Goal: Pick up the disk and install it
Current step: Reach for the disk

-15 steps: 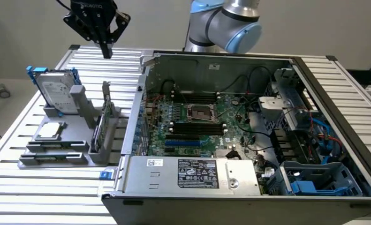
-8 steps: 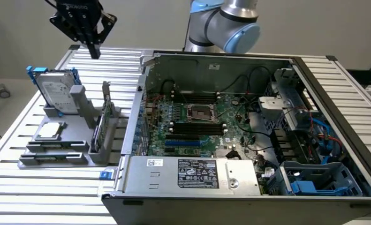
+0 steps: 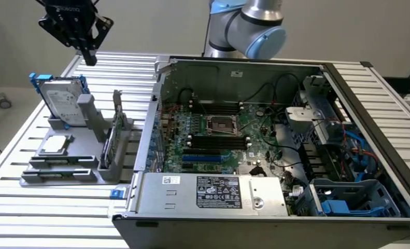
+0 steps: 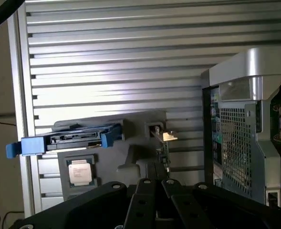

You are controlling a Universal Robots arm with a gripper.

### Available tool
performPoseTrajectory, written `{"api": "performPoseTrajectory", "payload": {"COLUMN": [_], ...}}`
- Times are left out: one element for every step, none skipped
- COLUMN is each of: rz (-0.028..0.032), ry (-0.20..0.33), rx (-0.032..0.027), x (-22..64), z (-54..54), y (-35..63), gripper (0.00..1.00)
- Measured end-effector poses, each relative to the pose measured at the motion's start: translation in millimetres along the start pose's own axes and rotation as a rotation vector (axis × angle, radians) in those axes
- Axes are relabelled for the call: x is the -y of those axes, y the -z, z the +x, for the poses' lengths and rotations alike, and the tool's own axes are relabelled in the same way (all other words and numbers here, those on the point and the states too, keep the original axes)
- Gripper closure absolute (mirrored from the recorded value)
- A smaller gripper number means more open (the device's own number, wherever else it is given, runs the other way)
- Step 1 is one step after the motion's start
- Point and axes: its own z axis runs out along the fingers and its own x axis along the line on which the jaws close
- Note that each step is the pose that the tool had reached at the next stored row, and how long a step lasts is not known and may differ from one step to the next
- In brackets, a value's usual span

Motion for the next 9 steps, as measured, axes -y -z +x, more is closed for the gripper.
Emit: {"api": "performPoseTrajectory", "payload": {"rz": [0.0019, 0.0035, 0.0049, 0.0065, 0.0082, 0.0095, 0.0107, 0.0117, 0.0128], "ry": [0.001, 0.001, 0.001, 0.001, 0.001, 0.001, 0.001, 0.001, 0.001], "rx": [-0.0012, -0.002, -0.0025, -0.0026, -0.0027, -0.0026, -0.0025, -0.0024, -0.0023], "x": [-0.4, -1.0, -1.9, -3.1, -4.7, -6.4, -8.2, -10.1, -11.9], "z": [3.1, 6.6, 10.1, 13.9, 18.1, 22.4, 26.8, 31.2, 35.5], "y": [-0.2, -0.4, -0.5, -0.7, -0.8, -0.9, -1.1, -1.2, -1.4], "gripper": [0.89, 0.89, 0.89, 0.89, 0.89, 0.89, 0.89, 0.89, 0.89]}}
